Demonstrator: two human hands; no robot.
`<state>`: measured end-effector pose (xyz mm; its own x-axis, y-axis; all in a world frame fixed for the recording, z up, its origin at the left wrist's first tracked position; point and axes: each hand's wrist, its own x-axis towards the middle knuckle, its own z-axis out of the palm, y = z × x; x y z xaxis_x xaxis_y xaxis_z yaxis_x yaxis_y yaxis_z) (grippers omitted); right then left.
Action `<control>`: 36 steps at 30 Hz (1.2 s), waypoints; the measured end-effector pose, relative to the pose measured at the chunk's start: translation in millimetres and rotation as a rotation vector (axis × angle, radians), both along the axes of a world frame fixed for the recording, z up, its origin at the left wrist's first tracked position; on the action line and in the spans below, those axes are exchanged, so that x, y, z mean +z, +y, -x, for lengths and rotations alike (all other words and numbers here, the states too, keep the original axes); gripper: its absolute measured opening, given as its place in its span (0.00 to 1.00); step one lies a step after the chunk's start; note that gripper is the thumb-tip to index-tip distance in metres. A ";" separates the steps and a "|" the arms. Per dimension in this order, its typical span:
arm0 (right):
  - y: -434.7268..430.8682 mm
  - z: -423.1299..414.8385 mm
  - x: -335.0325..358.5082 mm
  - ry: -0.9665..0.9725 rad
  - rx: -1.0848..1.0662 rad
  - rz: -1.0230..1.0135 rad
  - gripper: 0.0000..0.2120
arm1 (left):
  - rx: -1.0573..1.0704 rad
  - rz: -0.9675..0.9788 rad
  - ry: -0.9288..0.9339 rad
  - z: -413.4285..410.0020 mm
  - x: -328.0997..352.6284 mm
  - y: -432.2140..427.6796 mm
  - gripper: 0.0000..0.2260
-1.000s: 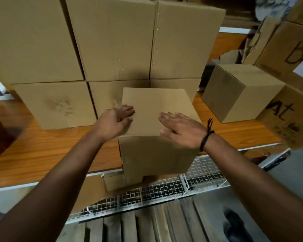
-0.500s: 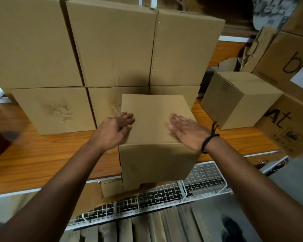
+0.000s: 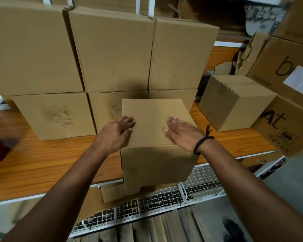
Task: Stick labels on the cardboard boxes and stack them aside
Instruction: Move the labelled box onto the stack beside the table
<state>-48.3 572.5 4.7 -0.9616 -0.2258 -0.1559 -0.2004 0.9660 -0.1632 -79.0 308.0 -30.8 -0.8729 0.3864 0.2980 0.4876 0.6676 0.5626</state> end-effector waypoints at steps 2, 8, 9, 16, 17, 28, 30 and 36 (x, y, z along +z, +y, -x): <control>8.7 1.0 -2.6 0.051 -0.038 0.070 0.29 | -0.010 0.008 -0.016 -1.0 2.7 -1.9 0.16; 61.9 -15.1 -9.1 0.003 -0.381 0.737 0.31 | -0.050 -0.043 -0.056 -0.5 2.3 -14.3 0.16; 60.3 -17.6 -12.3 -0.021 -0.347 0.807 0.30 | -0.055 -0.049 -0.055 -0.4 1.6 -15.2 0.16; 12.6 -13.9 -5.1 0.071 -0.375 1.167 0.31 | 0.008 0.208 -0.162 7.3 27.3 -31.3 0.20; 1.9 -13.5 0.1 0.080 -0.385 1.200 0.32 | 0.003 0.222 -0.159 3.3 32.5 -27.6 0.21; -106.9 -16.1 20.3 0.027 -0.313 1.404 0.37 | 0.008 0.210 -0.194 -8.9 49.8 3.4 0.29; -112.5 -15.5 22.7 -0.006 -0.284 1.507 0.37 | 0.038 0.135 -0.216 -8.5 51.9 -9.5 0.30; -125.8 -2.9 19.0 -0.038 -0.130 1.544 0.35 | 0.112 0.012 -0.300 -5.0 64.1 -35.7 0.45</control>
